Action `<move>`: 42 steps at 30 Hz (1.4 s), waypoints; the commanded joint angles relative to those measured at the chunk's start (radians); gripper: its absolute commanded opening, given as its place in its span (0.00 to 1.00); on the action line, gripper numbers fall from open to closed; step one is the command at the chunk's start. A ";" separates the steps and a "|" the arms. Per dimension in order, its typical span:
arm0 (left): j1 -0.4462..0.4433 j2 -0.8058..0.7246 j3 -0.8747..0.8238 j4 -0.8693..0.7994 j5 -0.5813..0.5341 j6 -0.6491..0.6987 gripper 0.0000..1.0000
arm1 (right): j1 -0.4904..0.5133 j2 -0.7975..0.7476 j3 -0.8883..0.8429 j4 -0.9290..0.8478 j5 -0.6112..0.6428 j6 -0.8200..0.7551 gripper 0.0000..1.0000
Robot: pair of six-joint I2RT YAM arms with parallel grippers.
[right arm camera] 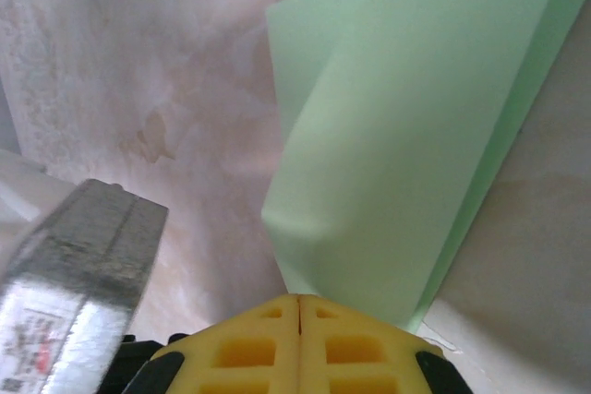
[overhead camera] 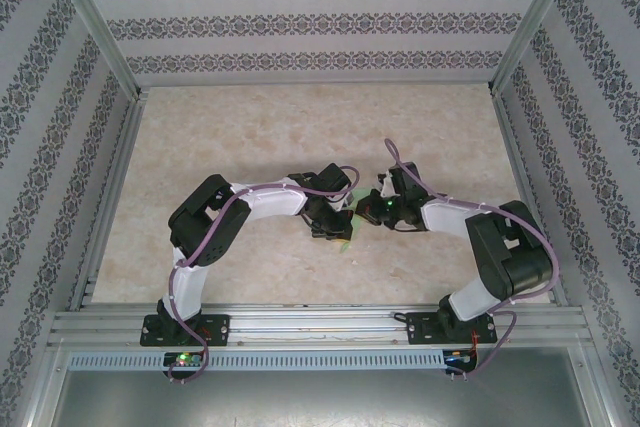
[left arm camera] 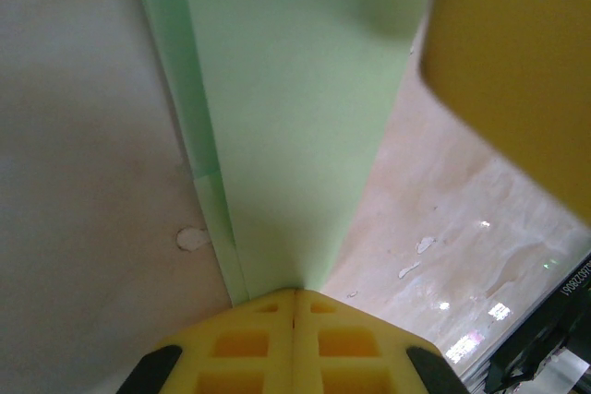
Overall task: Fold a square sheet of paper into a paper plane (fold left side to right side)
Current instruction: Fold the wing for the fifth time at the center of the table.
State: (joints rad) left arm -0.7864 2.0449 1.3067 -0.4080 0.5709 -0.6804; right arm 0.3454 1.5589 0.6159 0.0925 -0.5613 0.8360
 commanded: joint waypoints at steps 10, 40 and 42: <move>-0.014 0.069 -0.069 -0.130 -0.169 0.013 0.00 | 0.035 0.071 -0.052 0.064 0.013 0.056 0.00; 0.067 -0.188 -0.221 0.244 0.202 -0.179 0.02 | 0.047 0.204 0.039 -0.049 0.012 -0.113 0.00; 0.060 -0.170 -0.230 0.292 0.219 -0.209 0.02 | 0.049 0.206 0.040 -0.052 0.015 -0.113 0.00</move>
State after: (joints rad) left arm -0.7097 1.8549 1.0904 -0.2153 0.7357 -0.8360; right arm 0.3779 1.7187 0.6701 0.1417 -0.6365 0.7517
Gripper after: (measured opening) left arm 0.044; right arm 0.065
